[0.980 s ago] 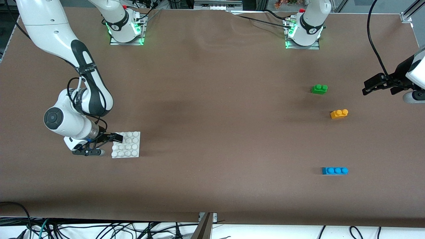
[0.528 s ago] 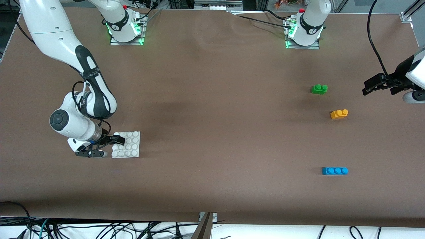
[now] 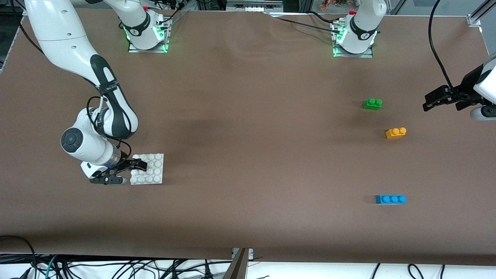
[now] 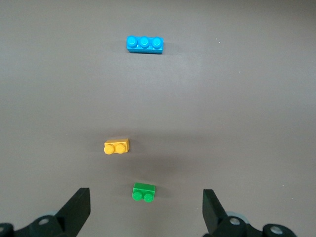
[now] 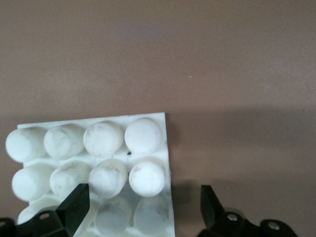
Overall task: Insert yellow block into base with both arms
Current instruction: 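Close the right gripper on the white base plate's edge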
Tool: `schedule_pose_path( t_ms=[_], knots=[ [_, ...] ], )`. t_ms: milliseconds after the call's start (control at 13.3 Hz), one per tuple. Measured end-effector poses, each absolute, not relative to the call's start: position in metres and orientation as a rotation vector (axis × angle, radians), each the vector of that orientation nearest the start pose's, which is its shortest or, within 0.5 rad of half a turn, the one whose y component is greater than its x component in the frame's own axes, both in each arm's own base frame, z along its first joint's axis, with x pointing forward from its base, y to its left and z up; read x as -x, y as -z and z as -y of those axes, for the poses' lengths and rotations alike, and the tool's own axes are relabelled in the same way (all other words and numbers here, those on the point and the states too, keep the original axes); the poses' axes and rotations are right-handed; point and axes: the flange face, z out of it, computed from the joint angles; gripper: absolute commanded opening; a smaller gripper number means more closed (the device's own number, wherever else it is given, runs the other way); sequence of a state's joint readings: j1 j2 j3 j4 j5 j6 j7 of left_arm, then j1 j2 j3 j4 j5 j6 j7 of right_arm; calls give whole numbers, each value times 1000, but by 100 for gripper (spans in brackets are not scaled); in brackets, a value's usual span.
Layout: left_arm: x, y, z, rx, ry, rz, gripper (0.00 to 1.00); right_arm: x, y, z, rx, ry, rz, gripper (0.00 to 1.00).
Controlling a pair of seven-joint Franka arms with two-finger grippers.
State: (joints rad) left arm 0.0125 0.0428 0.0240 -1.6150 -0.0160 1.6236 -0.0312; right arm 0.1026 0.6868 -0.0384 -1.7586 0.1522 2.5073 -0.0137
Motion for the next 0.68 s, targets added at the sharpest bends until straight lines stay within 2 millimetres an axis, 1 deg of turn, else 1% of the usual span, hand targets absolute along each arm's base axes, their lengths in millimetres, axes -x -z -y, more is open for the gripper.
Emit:
schedule_pose_path(
  t_ms=[226, 302, 528, 679],
  knots=[
    [-570, -584, -19, 3154, -54, 108, 100, -667, -181, -46, 3066, 97, -49, 83],
    [-570, -584, -19, 3154, -54, 109, 100, -667, -182, -47, 3063, 101, -49, 83],
    [-570, -584, -19, 3154, -54, 109, 100, -668, -183, -48, 3061, 104, -49, 75],
    [-570, -584, -19, 3154, -54, 109, 100, -668, -183, -52, 3058, 106, -43, 75]
  ],
)
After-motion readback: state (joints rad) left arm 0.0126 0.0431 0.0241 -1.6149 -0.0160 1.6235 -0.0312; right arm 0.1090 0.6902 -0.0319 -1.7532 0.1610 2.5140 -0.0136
